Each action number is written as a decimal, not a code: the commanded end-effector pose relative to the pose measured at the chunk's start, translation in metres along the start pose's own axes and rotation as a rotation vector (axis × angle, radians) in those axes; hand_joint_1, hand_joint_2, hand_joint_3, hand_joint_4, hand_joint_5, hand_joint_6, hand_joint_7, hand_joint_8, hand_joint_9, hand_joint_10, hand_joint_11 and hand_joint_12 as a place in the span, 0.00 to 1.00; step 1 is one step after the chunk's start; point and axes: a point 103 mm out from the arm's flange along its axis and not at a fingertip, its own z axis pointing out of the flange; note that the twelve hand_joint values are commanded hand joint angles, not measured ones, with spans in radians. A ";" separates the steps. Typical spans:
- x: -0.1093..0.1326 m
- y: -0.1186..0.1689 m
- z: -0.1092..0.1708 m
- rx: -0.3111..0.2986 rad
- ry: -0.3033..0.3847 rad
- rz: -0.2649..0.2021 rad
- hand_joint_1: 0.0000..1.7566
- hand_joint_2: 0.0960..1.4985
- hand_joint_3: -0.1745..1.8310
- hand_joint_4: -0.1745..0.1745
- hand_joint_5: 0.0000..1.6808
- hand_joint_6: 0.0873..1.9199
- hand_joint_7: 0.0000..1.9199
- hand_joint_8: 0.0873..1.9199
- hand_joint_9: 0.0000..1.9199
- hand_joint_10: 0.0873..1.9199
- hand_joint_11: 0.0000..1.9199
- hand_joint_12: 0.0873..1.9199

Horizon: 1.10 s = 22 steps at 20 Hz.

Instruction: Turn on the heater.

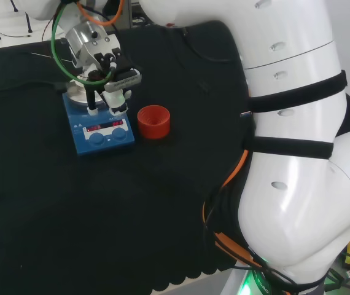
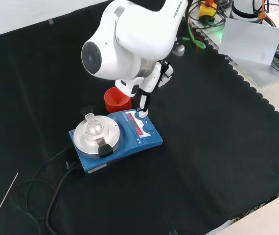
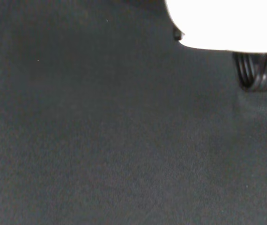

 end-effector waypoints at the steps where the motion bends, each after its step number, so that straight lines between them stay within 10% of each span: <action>1: -0.006 0.014 0.009 0.024 0.007 -0.009 0.95 0.14 0.85 0.25 0.22 0.00 1.00 0.81 1.00 0.80 0.95 0.72; 22: -0.008 0.032 0.029 0.038 0.008 -0.013 0.95 0.14 0.85 0.26 0.23 0.00 0.99 0.81 1.00 0.80 0.95 0.72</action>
